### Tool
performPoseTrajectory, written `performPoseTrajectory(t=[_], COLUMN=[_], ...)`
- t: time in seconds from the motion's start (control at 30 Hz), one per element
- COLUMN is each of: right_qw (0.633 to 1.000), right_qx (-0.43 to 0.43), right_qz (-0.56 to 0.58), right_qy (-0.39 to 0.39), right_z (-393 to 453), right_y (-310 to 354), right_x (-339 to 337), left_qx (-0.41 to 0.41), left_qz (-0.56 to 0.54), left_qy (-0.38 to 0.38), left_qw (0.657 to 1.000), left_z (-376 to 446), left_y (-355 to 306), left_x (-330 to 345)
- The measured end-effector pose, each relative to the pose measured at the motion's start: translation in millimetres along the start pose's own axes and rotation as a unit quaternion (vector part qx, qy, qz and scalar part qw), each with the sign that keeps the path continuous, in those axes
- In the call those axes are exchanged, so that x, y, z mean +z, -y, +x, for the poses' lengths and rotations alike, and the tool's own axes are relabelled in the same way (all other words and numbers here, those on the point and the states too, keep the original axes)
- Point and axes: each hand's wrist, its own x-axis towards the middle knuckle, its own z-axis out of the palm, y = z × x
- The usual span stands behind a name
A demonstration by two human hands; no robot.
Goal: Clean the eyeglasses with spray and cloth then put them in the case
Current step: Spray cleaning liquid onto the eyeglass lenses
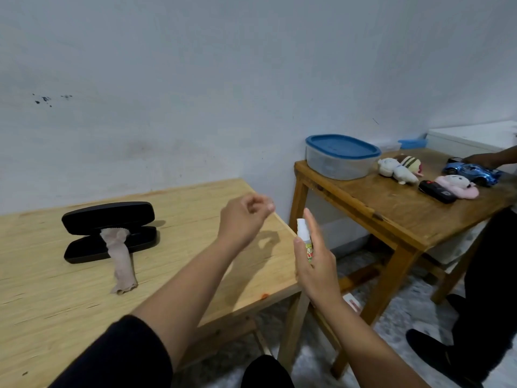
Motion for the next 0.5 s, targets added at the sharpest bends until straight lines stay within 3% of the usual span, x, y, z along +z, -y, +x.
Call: performPoseTrajectory(t=[0.17, 0.5], right_qw=[1.0, 1.0], right_qx=[0.004, 0.007], right_qz=[0.007, 0.014], right_qy=[-0.011, -0.017], right_z=[-0.5, 2.3], right_y=[-4.3, -7.3], right_x=[-2.9, 0.3], left_qx=[-0.041, -0.049], left_qz=[0.051, 0.101], left_qy=[0.058, 0.063], left_qw=[0.996, 0.992], left_z=[-24.0, -29.5], left_y=[35.1, 55.8], left_x=[24.0, 37.5])
